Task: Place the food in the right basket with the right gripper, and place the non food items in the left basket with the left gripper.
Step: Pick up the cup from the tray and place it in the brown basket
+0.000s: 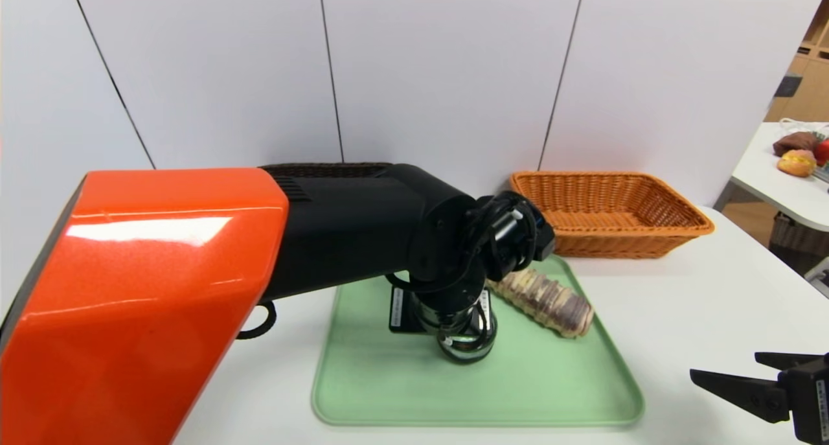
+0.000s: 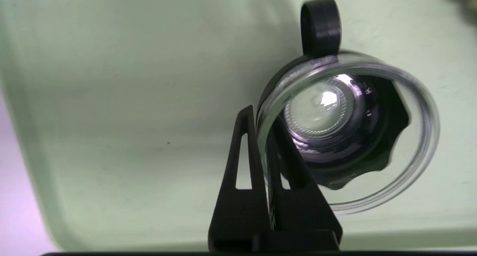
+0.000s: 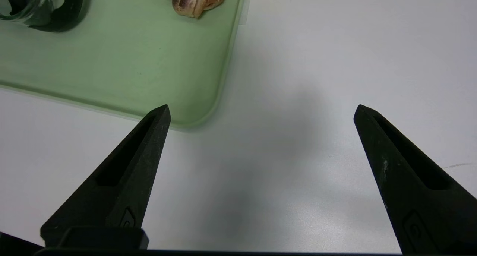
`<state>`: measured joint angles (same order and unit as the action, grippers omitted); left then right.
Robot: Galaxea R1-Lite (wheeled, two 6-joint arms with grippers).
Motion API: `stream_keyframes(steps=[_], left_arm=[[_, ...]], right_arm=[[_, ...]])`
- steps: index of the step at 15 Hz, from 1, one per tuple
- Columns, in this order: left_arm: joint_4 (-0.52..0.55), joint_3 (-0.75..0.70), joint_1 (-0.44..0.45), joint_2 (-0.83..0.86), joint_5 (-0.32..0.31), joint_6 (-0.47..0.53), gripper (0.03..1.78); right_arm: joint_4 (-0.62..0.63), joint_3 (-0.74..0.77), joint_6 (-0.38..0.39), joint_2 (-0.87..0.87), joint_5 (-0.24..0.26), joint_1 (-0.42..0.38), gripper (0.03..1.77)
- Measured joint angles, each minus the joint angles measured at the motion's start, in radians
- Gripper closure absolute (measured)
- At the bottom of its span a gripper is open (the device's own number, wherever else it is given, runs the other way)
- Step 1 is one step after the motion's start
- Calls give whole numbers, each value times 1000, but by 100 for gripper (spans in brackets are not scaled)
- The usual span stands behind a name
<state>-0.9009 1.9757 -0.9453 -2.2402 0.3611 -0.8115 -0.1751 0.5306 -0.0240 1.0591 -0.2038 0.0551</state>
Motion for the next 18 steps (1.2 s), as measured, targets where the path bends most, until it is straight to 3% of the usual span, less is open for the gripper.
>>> stream_keyframes(steps=[5, 10, 14, 18], left_arm=[[-8, -1, 0, 22, -1, 4, 173], [-12, 0, 19, 149, 4, 60, 173], [-10, 0, 100, 257, 5, 120, 173], [2, 0, 257, 321, 4, 209, 173]], right_arm=[[0, 0, 0, -2, 2, 0, 10], [0, -4, 0, -7, -1, -4, 10], [-2, -4, 0, -16, -2, -5, 10], [2, -8, -1, -20, -7, -5, 10]])
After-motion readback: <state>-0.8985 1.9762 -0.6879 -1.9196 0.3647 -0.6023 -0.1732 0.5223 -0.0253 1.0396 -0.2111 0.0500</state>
